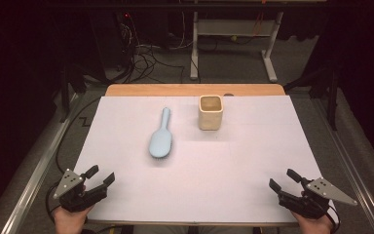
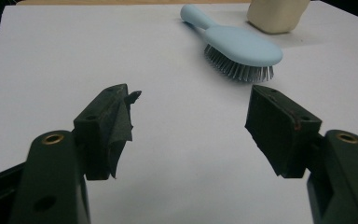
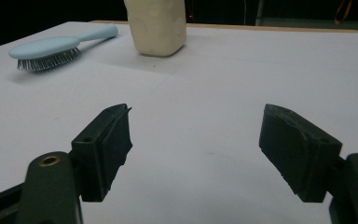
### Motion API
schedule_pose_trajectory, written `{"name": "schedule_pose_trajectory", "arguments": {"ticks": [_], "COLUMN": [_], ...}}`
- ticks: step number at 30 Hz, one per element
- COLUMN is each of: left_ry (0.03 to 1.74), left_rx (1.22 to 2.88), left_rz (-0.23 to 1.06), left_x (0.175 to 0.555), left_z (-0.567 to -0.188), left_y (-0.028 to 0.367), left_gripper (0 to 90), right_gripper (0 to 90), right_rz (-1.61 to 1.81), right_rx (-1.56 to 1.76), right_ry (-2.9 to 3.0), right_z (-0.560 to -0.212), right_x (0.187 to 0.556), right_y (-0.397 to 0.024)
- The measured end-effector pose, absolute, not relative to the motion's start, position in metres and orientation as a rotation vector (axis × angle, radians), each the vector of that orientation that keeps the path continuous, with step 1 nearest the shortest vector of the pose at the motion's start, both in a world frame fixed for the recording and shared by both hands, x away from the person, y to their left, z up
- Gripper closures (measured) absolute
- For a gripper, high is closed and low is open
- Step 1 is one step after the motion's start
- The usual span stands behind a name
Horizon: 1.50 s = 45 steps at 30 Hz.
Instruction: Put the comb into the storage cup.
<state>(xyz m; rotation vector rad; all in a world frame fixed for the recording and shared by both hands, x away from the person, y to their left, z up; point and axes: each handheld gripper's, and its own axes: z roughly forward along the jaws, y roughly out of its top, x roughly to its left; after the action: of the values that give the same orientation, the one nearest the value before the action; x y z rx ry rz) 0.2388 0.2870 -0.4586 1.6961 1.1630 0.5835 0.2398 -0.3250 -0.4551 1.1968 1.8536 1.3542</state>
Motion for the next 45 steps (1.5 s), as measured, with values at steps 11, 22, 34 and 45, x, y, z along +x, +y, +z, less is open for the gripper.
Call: {"name": "schedule_pose_trajectory", "arguments": {"ticks": [11, 22, 34, 45], "left_ry": [1.144, 1.124, 1.143, 1.119], "left_rx": [1.711, 1.727, 1.686, 1.677], "left_rz": [0.577, 0.573, 0.54, 0.525], "left_x": [0.237, 0.24, 0.243, 0.247], "left_z": [-0.458, -0.455, -0.447, -0.438], "left_y": [0.283, 0.276, 0.271, 0.265], "left_gripper": [32.2, 32.8, 35.7, 37.6], "right_gripper": [25.6, 25.6, 25.6, 25.6], "right_rz": [1.362, 1.372, 1.374, 1.381], "right_rx": [1.191, 1.206, 1.216, 1.213], "right_ry": [1.851, 1.827, 1.822, 1.817], "right_z": [-0.455, -0.454, -0.455, -0.454], "right_x": [0.239, 0.237, 0.236, 0.236], "right_y": [-0.324, -0.328, -0.328, -0.328]}}
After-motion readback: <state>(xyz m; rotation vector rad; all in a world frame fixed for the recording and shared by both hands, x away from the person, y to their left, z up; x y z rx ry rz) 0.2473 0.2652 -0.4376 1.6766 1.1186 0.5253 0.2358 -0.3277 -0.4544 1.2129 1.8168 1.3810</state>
